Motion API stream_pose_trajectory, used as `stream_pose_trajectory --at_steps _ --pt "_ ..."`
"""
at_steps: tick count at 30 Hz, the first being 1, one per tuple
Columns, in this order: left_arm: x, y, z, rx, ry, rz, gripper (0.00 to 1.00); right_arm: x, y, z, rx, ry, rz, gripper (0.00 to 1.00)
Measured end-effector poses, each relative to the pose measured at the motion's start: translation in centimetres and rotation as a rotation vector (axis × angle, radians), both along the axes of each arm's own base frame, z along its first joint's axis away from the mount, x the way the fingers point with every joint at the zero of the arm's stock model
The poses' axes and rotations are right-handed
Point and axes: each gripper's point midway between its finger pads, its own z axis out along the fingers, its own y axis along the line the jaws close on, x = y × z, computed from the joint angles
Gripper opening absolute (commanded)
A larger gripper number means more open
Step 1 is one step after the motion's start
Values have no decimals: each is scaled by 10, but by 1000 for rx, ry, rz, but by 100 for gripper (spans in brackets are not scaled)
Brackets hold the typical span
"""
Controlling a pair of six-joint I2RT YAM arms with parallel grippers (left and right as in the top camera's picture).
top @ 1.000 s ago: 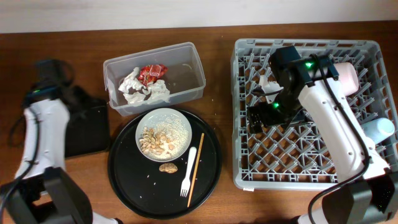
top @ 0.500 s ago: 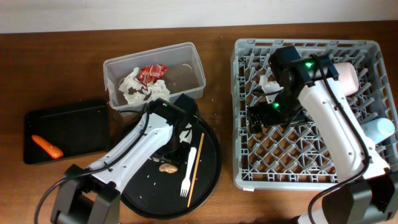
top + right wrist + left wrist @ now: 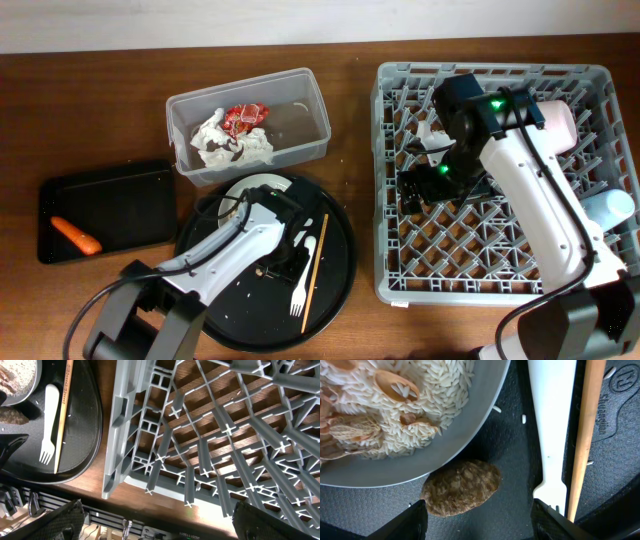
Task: Sort waste into correct bins and load items into the dishwasher rack
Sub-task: 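Grasp the brown food scrap beside the plate with the left gripper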
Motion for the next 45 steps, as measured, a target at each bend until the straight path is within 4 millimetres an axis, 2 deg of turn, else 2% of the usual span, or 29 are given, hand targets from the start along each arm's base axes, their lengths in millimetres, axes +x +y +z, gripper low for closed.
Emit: stream_pose_trajectory --at_steps 6,7,13,17,24,26,29,30,38,40,43,45 --pt "-10 1 -5 -11 36 5 65 -1 0 0 -1 3 0 98" --pt "-10 -1 -5 -19 40 6 58 -1 0 0 -1 3 0 98" --pt "-8 -5 -5 -39 32 15 58 -1 0 0 -1 3 0 98" --pt "0 -9 -7 -54 -3 13 57 -1 0 0 -1 3 1 98" --pt "5 -6 -7 -32 -29 13 27 -1 0 0 -1 3 0 98" --pt "6 -5 -7 -28 -33 13 13 -1 0 0 -1 4 0 98" --pt "7 -5 -6 -29 -38 12 4 -1 0 0 -1 6 0 98" --pt "7 -5 -6 -29 -38 12 1 -1 0 0 -2 6 0 98" --pt "6 -5 -4 -32 -39 12 1 -3 -1 0 -3 14 0 98" --pt "4 -5 4 -46 -46 13 1 -3 -1 0 -3 14 0 98" --pt "10 -8 34 -113 -136 18 1 -3 -1 0 -3 14 0 98" --pt "26 1 58 -155 -221 73 0 -3 -1 0 -3 14 0 98"
